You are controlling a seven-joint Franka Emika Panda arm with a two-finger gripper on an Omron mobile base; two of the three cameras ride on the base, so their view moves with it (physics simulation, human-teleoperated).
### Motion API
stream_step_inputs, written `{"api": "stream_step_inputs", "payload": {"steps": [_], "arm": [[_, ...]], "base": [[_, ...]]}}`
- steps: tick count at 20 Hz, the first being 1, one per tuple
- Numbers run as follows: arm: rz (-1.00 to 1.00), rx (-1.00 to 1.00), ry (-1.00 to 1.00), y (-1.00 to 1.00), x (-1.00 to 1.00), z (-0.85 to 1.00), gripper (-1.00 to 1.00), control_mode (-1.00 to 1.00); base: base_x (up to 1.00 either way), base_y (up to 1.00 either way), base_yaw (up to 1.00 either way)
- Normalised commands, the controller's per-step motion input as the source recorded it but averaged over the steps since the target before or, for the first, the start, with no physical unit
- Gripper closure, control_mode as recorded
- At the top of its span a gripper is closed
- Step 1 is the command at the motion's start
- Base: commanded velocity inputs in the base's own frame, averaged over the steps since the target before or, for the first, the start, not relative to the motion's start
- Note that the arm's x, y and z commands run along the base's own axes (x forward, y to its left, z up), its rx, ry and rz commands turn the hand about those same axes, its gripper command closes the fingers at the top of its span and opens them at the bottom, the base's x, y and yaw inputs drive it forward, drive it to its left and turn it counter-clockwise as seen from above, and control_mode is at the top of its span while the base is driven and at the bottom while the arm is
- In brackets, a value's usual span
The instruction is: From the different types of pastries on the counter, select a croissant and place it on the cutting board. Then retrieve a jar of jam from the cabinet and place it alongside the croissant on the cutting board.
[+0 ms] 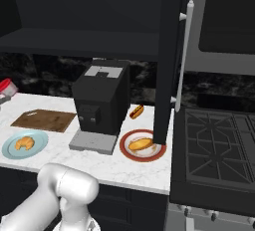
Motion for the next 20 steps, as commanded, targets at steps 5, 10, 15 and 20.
{"api": "stream_step_inputs", "payload": {"steps": [5, 10, 15, 20], "arm": [[-0.05, 0.00, -0.06, 0.19, 0.21, 0.00, 1.00, -1.00], [0.00, 0.00, 0.00, 0.05, 0.09, 0.02, 1.00, -1.00], [-0.07, 0.32, 0.01, 0.00, 0.05, -0.28, 1.00, -1.00], [-0.07, 0.56, 0.01, 0.00, 0.00, -0.32, 1.00, -1.00]], "base": [[0.00, 0.00, 0.00], [0.00, 0.00, 0.00], [0.00, 0.00, 0.00], [0.00, 0.00, 0.00]]}}
